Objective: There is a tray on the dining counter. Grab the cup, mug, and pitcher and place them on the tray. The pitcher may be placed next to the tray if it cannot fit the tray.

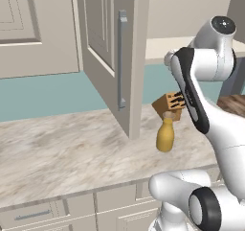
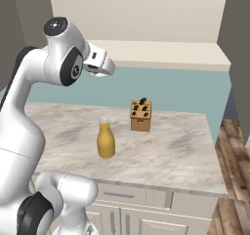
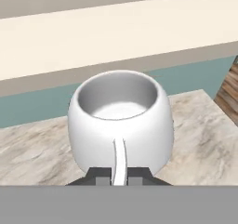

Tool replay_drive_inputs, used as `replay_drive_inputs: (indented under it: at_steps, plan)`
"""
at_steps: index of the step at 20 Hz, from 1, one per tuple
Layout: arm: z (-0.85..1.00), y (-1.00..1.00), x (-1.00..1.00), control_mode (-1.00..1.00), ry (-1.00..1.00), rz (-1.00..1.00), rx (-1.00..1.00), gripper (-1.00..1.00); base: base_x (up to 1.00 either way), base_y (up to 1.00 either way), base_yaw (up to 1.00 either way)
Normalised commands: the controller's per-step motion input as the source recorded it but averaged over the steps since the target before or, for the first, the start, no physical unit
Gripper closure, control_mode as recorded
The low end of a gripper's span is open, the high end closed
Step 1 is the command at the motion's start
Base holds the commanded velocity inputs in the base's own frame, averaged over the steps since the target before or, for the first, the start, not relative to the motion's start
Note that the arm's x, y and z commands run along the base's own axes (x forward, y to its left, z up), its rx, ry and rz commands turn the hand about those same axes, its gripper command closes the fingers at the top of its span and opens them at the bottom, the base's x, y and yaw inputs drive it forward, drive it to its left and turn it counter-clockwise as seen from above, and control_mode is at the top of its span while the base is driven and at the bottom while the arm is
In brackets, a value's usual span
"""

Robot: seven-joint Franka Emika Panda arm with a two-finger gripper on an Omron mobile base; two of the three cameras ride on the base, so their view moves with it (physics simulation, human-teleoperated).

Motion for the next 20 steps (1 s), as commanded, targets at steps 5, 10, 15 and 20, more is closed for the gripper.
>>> replay_drive_inputs:
  at_steps: [5, 10, 15, 20]
  plan:
    - [-0.13, 0.00, -0.39, -1.00, 0.10, 0.02, 0.00, 1.00, 0.00, 0.00, 0.00]
    - [-0.13, 0.00, -0.35, -1.00, 0.04, 0.01, 0.00, 1.00, 0.00, 0.00, 0.00]
    - [-0.06, 0.00, -0.19, -1.00, 0.02, 0.00, 0.00, 1.00, 0.00, 0.00, 0.00]
    - [-0.01, 0.03, -0.01, -1.00, 0.01, 0.00, 0.00, 1.00, 0.00, 0.00, 0.00]
